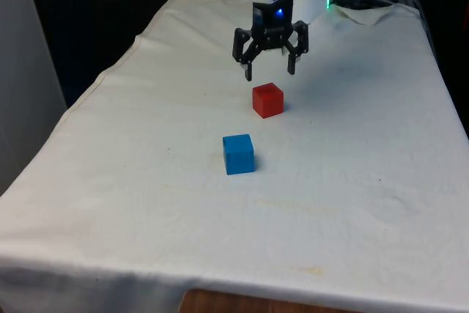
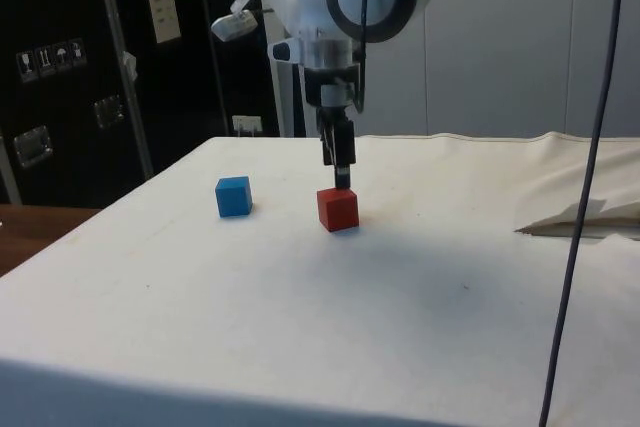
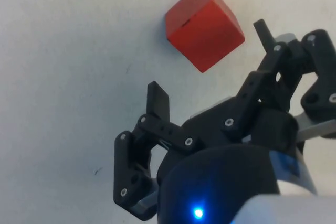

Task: Stack the two cubes.

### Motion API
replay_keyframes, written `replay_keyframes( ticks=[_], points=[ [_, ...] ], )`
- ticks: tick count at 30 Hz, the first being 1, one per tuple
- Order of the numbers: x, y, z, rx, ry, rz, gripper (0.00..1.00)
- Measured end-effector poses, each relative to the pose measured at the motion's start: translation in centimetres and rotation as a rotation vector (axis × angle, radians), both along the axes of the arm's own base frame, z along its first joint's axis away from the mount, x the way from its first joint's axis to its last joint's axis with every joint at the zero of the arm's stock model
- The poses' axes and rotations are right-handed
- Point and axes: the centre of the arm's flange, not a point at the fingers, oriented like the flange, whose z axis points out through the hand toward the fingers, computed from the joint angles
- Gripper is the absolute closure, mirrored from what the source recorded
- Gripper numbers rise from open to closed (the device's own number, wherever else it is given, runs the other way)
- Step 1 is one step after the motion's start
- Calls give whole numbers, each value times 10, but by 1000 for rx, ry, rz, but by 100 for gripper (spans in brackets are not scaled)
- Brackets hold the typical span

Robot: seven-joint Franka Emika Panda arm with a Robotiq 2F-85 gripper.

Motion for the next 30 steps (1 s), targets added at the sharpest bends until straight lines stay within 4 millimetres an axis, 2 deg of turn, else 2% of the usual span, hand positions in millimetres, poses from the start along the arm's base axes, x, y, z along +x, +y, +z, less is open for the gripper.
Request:
replay_keyframes(
  ticks=[12,30],
  points=[
    [2,0,-15,-10,14,74,0],
    [3,-2,-38,-20,7,78,0]
  ],
)
